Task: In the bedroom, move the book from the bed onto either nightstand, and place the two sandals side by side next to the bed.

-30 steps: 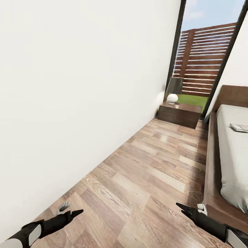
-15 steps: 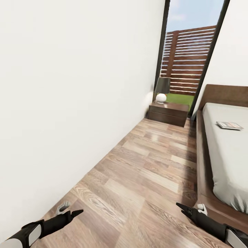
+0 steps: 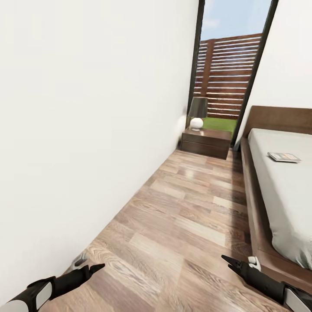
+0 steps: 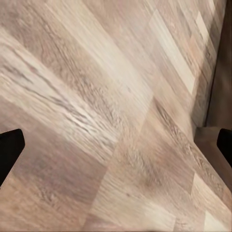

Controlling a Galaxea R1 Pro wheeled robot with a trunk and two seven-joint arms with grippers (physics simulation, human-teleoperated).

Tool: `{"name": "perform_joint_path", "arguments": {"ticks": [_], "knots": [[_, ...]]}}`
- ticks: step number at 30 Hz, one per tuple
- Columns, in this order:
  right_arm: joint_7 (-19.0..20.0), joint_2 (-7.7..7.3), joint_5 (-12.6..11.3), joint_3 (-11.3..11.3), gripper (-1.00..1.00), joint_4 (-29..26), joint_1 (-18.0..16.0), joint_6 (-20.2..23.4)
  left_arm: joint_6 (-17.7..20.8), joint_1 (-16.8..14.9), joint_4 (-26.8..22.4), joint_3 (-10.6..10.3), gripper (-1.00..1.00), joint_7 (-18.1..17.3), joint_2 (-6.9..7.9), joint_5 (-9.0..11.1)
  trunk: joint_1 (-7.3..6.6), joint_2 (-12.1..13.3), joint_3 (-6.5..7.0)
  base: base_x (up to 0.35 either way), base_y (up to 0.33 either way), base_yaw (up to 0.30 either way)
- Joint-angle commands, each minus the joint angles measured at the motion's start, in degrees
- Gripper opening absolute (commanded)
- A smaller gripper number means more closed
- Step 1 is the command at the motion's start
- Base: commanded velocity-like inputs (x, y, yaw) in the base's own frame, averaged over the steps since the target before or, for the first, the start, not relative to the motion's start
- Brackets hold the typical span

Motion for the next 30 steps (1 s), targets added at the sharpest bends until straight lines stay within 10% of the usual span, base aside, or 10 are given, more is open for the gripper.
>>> {"name": "perform_joint_path", "arguments": {"ticks": [1,30], "knots": [[0.1,-0.05,-0.6,0.3,1.00,0.0,-0.1,0.5,0.6,0.0,0.0,-0.1,1.00,-0.1,0.02,0.6,0.01,0.0,-0.05,0.167,0.135,-0.250],[-0.3,-0.05,-0.6,0.3,1.00,0.0,-0.1,0.7,0.6,0.0,0.0,-0.1,1.00,0.0,0.02,0.6,0.01,0.0,-0.05,0.167,0.084,-0.256]]}}
